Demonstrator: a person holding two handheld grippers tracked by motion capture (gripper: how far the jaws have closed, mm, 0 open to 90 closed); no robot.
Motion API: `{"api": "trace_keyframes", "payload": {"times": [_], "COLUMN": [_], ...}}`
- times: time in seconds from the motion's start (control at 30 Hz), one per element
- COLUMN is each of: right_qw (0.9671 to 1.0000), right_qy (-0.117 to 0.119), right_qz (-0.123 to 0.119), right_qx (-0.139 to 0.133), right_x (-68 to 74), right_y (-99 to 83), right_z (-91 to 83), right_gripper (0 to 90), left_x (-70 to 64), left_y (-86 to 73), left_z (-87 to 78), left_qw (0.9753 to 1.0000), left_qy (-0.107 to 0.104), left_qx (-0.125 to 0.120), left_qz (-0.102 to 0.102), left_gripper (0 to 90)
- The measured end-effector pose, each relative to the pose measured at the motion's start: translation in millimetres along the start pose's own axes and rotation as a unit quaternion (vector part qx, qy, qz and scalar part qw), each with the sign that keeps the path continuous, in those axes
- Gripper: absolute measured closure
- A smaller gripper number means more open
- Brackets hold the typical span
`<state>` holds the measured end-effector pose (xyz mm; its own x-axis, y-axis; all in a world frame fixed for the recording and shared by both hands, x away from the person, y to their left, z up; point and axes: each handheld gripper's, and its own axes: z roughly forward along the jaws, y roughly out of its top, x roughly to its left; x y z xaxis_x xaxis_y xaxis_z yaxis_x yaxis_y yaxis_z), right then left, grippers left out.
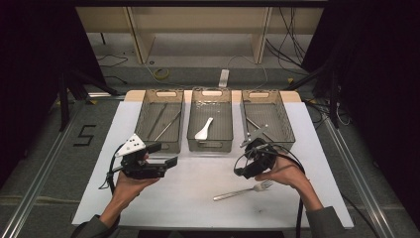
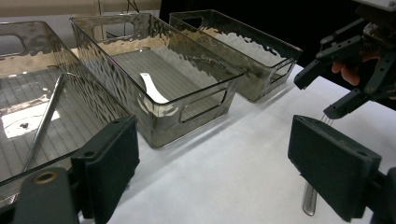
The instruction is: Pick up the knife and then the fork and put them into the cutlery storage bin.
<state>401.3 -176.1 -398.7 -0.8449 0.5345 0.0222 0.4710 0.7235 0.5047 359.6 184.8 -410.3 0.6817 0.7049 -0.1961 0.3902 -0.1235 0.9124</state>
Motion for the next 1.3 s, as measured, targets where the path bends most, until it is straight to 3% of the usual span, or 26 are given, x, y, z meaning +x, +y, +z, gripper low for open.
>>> {"api": "trace_keyframes", "payload": {"times": [0.33,0.73,1.3], "right_qw": [0.9995,0.9971,0.9923], "right_qy": [0.019,0.029,0.032], "right_qz": [-0.007,-0.024,-0.048], "right_qx": [0.022,0.066,0.110], "right_x": [10.8,18.7,23.9], "right_y": [-8.9,-22.5,-34.7], "right_z": [8.6,24.0,43.1], "right_gripper": [32.3,40.7,59.4], "left_x": [0.1,0.1,-0.5], "left_y": [-0.2,-0.4,-0.2], "left_z": [-1.0,-1.5,-1.4], "left_qw": [1.0000,1.0000,1.0000], "left_qy": [0.000,-0.001,-0.001], "left_qx": [-0.004,-0.005,-0.004], "left_qz": [0.001,0.000,0.003], "left_gripper": [15.8,15.8,15.8]}}
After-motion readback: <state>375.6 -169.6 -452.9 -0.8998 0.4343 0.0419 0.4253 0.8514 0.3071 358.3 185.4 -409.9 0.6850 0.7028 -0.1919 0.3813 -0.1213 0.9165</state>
